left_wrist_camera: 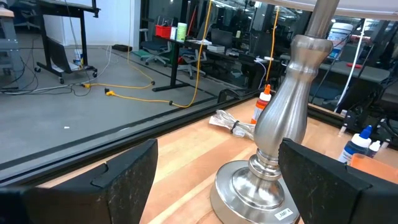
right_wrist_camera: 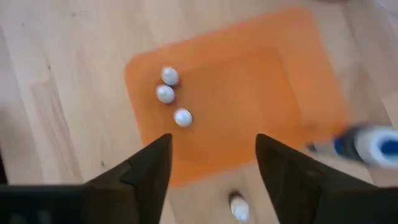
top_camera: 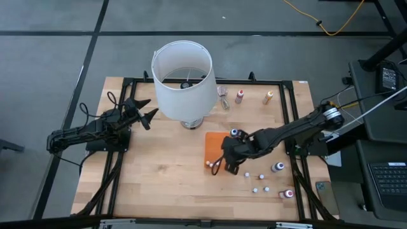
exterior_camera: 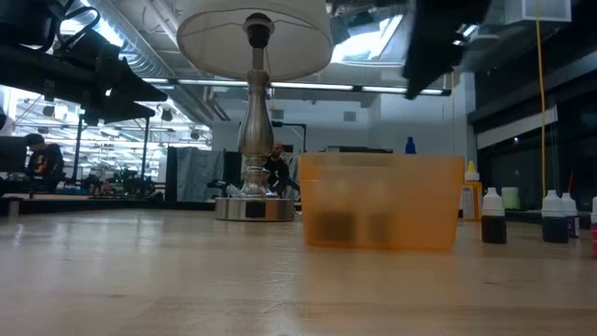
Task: Pick & Place food coloring
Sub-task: Put the small purple food coloring bottle into the orange bin
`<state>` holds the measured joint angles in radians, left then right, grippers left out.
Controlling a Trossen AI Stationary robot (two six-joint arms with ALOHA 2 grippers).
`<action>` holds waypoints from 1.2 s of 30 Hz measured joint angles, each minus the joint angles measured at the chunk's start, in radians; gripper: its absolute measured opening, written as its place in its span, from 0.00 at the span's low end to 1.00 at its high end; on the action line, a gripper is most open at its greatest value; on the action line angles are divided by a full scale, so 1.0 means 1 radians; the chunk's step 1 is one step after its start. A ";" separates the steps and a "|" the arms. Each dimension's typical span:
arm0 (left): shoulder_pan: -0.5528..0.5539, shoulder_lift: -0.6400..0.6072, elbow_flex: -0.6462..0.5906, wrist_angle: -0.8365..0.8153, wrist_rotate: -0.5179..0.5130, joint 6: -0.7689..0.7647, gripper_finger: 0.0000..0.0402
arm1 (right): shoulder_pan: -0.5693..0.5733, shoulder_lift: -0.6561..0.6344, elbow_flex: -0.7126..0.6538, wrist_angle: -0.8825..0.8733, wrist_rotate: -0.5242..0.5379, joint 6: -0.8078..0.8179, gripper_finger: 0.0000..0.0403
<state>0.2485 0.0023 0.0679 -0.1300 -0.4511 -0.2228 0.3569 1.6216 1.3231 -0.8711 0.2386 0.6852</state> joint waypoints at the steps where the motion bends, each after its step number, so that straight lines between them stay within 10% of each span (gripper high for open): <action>1: 0.000 0.000 0.000 0.000 0.000 0.000 0.80 | 0.000 -0.022 -0.020 -0.017 0.002 0.029 0.61; 36: 0.000 0.000 0.000 0.000 0.000 0.000 0.80 | -0.027 -0.474 -0.679 -0.163 0.003 0.754 0.64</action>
<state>0.2485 0.0024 0.0677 -0.1299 -0.4511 -0.2230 0.3302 1.1481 0.6438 -1.0343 0.2416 1.4395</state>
